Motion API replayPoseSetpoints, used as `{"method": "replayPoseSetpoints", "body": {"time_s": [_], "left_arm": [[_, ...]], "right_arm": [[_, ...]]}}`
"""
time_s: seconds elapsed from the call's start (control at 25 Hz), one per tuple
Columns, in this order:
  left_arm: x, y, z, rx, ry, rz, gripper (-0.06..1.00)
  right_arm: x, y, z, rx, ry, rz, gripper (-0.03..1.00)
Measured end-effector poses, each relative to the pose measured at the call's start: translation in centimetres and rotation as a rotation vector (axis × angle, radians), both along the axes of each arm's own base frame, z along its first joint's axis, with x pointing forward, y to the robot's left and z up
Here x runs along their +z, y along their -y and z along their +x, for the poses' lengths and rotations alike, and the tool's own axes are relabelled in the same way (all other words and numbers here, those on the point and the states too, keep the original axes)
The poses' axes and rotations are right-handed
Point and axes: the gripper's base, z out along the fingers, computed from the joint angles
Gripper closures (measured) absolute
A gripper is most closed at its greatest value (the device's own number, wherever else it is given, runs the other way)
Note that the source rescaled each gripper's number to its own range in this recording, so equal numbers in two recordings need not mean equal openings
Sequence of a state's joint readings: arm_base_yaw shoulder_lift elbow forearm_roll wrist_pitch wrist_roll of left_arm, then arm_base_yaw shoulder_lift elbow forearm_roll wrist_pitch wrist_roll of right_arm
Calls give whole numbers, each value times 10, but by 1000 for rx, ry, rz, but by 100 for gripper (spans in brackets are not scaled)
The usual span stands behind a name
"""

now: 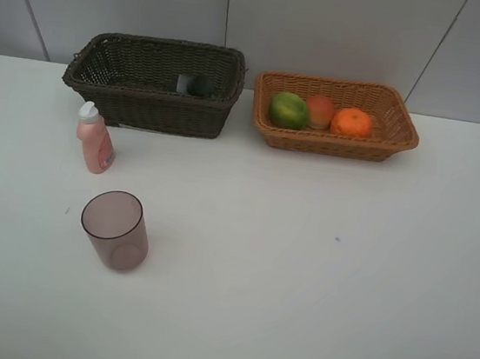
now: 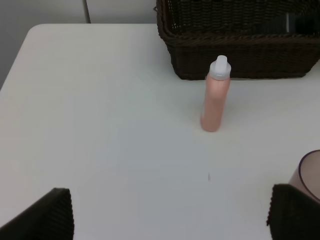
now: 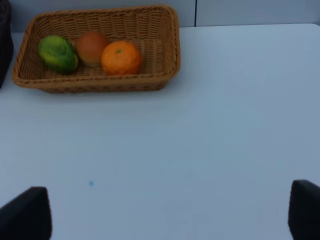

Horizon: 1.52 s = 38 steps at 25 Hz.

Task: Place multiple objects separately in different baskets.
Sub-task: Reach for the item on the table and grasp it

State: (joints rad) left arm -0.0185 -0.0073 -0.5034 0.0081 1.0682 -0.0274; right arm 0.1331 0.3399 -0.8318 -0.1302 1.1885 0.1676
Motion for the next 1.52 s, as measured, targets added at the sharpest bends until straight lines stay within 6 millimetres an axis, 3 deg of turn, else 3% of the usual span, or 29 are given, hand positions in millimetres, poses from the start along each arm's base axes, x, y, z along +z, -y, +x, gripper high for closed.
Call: {"method": "replayPoseSetpoints", "body": {"time_s": [0.24, 0.44, 0.92, 1.24, 1.52], "left_arm": [[0, 0, 0, 0, 0, 0, -5], [0, 0, 0, 0, 0, 0, -5], [0, 0, 0, 0, 0, 0, -5], [0, 0, 0, 0, 0, 0, -5], [0, 0, 0, 0, 0, 0, -5]], "right_arm": [[-46, 4, -28, 5, 102, 11, -3], [-69, 1, -29, 26, 174, 35, -3], [-75, 1, -27, 21, 154, 35, -3], [-75, -1, -29, -138, 153, -16, -3], [-75, -2, -29, -145, 148, -65, -3]]}}
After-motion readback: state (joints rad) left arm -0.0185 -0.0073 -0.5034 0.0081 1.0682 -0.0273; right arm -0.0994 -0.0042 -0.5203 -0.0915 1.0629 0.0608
